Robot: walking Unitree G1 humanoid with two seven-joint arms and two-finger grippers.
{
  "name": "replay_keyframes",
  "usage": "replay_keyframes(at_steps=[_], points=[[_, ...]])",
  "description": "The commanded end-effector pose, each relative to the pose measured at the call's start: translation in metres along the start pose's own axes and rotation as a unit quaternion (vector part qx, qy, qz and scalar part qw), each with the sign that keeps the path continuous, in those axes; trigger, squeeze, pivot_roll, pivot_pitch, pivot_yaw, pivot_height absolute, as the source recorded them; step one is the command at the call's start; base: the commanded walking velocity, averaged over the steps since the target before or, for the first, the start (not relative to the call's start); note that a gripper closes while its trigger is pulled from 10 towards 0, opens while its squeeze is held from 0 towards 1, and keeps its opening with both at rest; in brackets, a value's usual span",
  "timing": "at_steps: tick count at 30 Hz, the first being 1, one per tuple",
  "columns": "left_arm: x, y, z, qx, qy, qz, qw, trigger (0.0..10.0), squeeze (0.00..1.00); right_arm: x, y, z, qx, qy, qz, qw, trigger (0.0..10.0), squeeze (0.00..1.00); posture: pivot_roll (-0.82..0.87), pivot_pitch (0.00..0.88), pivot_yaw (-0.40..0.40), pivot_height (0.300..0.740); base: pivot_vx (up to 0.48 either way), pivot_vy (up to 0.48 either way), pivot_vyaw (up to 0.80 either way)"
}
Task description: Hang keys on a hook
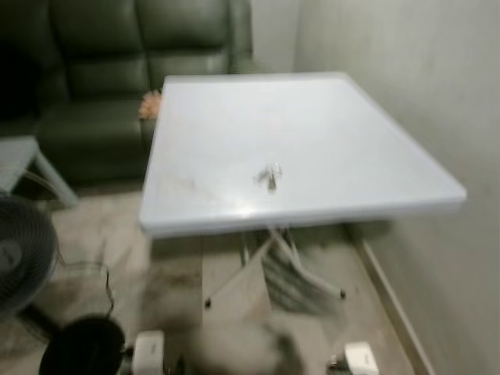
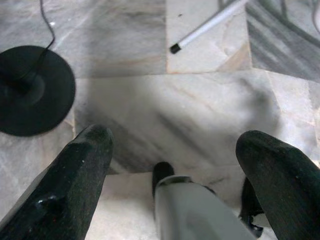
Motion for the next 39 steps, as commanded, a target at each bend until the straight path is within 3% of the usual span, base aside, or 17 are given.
replay_keyframes(at_steps=[1, 5, 8, 9, 10, 13, 19, 23, 27, 29, 30, 33, 39], points=[[0.0, 0.003, 0.002, -0.003, 0.006, -0.006, 1.0, 10.0, 0.0, -0.001, 0.007, 0.0, 0.0, 0.001, -0.011, 1.0, 10.0, 0.0, -0.07, 0.0, -0.018, 0.74, 0.0, 0.0, 0.0], [0.0, 0.003, 0.002, -0.003, 0.006, -0.006, 1.0, 10.0, 0.0, -0.001, 0.007, 0.0, 0.001, 0.001, -0.011, 1.0, 10.0, 0.0, -0.07, 0.0, -0.018, 0.74, 0.0, 0.0, 0.0], [-0.001, 0.025, 0.001, 0.002, -0.016, -0.061, 0.998, 10.0, 0.0, -0.004, 0.03, -0.009, 0.002, -0.004, -0.06, 0.998, 10.0, 0.0, -0.07, 0.0, -0.016, 0.74, 0.0, 0.0, 0.0], [-0.002, 0.034, -0.002, 0.007, -0.027, -0.084, 0.996, 10.0, 0.0, -0.004, 0.039, -0.012, 0.004, -0.004, -0.077, 0.997, 10.0, 0.67, -0.07, 0.0, -0.017, 0.74, 0.0, 0.0, 0.0], [-0.002, 0.041, -0.003, 0.01, -0.033, -0.1, 0.994, 10.0, 0.0, -0.005, 0.045, -0.013, 0.009, -0.004, -0.09, 0.996, 10.0, 1.0, -0.07, 0.0, -0.017, 0.74, 0.0, 0.0, 0.0], [0.0, 0.057, -0.007, 0.005, -0.049, -0.141, 0.989, 10.0, 0.0, -0.005, 0.063, -0.015, 0.02, 0.004, -0.13, 0.991, 10.0, 1.0, -0.07, 0.0, -0.015, 0.74, 0.0, 0.0, 0.0], [0.008, 0.092, -0.02, 0.02, -0.084, -0.243, 0.966, 10.0, 0.0, 0.001, 0.107, -0.022, 0.044, 0.006, -0.233, 0.971, 10.0, 1.0, -0.06, 0.0, -0.017, 0.74, 0.0, 0.0, 0.0], [0.014, 0.105, -0.026, 0.017, -0.096, -0.283, 0.954, 10.0, 0.0, 0.006, 0.121, -0.025, 0.05, 0.001, -0.274, 0.961, 10.0, 1.0, -0.06, 0.0, -0.016, 0.74, 0.0, 0.0, 0.0], [0.029, 0.118, -0.037, 0.0, -0.132, -0.335, 0.933, 10.0, 0.0, 0.018, 0.144, -0.029, 0.053, -0.007, -0.345, 0.937, 10.0, 1.0, -0.07, 0.0, -0.012, 0.74, 0.0, 0.0, 0.0], [0.032, 0.119, -0.038, 0.01, -0.137, -0.342, 0.93, 10.0, 0.0, 0.021, 0.147, -0.03, 0.054, -0.007, -0.357, 0.933, 10.0, 1.0, -0.07, 0.0, -0.012, 0.74, 0.0, 0.0, 0.0], [0.038, 0.123, -0.039, 0.03, -0.148, -0.354, 0.923, 10.0, 0.0, 0.025, 0.153, -0.031, 0.055, -0.013, -0.376, 0.925, 10.0, 1.0, -0.07, 0.0, -0.011, 0.74, 0.0, 0.0, 0.0], [0.053, 0.132, -0.043, 0.028, -0.164, -0.385, 0.908, 10.0, 0.0, 0.035, 0.166, -0.033, 0.06, -0.028, -0.414, 0.908, 10.0, 1.0, -0.06, 0.0, -0.015, 0.74, 0.0, 0.0, 0.0], [0.073, 0.15, -0.05, 0.021, -0.177, -0.418, 0.891, 10.0, 0.0, 0.048, 0.183, -0.026, 0.053, -0.005, -0.452, 0.89, 10.0, 1.0, -0.07, 0.0, -0.018, 0.74, 0.0, 0.0, 0.0]])
Point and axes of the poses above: a point about 5 cm out from each wrist's last joint towards the gripper, its own x axis pointing back from the gripper into the wrist, its own y axis along the axis of the wrist's last joint, z = x × y, the point moved 3 cm from there along -x, pointing out of the wrist towards the gripper, and after that the axes turned 15 degrees about x, right-handed, at the moved point
